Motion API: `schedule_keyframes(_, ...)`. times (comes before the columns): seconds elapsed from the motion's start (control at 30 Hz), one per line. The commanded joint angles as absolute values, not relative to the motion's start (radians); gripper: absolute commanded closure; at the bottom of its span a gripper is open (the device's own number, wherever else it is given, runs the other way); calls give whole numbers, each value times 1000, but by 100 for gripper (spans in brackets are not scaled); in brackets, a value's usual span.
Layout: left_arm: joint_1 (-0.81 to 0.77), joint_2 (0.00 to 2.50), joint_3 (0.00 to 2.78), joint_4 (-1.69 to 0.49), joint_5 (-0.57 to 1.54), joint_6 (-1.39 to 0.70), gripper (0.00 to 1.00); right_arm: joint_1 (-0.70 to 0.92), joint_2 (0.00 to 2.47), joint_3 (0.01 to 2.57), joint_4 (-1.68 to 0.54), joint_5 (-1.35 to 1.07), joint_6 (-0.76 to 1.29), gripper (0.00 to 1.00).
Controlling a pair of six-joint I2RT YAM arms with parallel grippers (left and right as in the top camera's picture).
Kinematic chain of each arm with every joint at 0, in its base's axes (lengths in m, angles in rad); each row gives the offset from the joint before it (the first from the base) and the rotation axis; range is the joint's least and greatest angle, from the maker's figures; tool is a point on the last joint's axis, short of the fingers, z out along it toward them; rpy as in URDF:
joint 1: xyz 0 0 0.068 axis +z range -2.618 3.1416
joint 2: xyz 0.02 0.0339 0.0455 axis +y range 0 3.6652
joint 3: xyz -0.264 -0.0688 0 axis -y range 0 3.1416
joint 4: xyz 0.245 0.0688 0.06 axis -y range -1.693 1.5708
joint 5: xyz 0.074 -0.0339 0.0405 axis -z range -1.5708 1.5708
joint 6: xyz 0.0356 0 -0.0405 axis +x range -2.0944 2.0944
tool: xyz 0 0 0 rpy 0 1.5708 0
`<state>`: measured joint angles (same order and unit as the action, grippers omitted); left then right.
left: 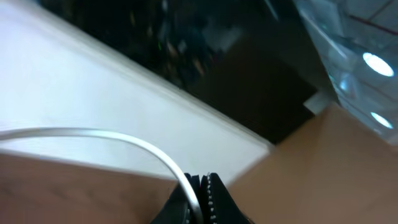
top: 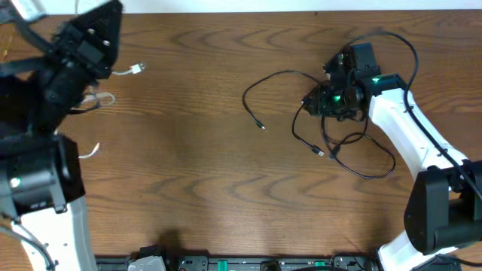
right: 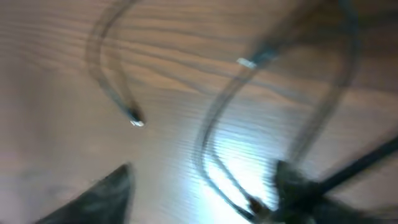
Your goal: Untangle cables
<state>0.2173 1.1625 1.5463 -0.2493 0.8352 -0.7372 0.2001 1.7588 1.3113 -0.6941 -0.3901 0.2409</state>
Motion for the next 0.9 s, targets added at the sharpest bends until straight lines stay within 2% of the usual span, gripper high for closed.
schedule_keyframes(0.0,153,1192,1556,-268,905,-765,93,199,1633,1377,-683,-608,132,4)
schedule_keyframes(0.03,137,1200,1556,-275,905,-765,93,199,1607,1385,-683,-625,126,1)
schedule_keyframes(0.23,70,1247,1556,-309,905,-800,92,205,1462,1393,-647,-725,125,1)
schedule_keyframes(0.4,59,1276,1556,-310,905,-972,93,211,1446,1393,-581,-916,125,1)
schedule_keyframes(0.6,59,1287,1556,-387,905,-1220,92,230,1448,1393,-383,-1160,125,1)
schedule_keyframes(0.87,59,1287,1556,-391,905,-1539,92,356,1466,1393,-325,-1042,103,1)
